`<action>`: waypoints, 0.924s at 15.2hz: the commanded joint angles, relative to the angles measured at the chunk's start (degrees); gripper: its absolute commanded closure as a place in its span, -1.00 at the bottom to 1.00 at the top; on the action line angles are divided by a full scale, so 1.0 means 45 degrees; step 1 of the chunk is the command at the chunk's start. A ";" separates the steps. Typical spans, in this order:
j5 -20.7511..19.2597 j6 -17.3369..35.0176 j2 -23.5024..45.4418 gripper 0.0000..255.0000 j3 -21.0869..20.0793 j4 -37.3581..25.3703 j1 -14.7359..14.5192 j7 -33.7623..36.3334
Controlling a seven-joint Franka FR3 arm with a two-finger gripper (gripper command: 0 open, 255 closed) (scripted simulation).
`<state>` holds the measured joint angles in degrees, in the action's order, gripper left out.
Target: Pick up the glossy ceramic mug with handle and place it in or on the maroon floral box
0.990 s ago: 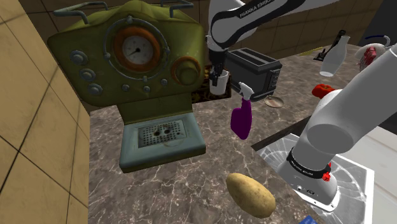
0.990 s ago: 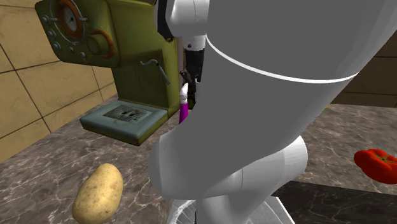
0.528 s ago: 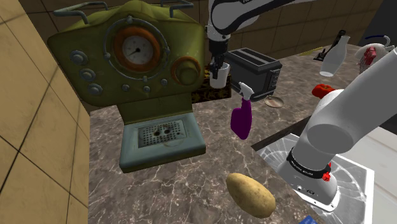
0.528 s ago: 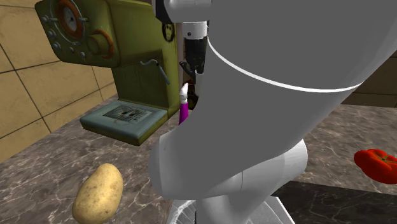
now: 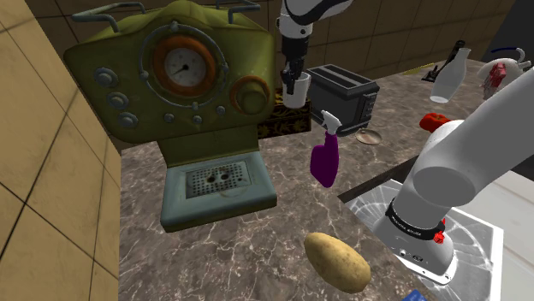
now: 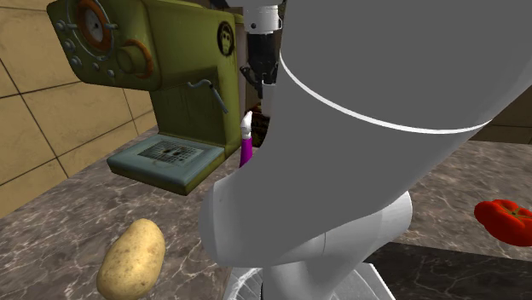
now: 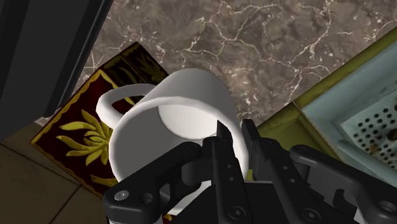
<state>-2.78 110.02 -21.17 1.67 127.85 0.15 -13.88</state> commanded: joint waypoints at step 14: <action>0.0065 -0.1847 0.2735 1.00 0.0575 -0.4615 0.0283 -0.0973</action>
<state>-2.59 101.80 -11.59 3.75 109.98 1.17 -17.42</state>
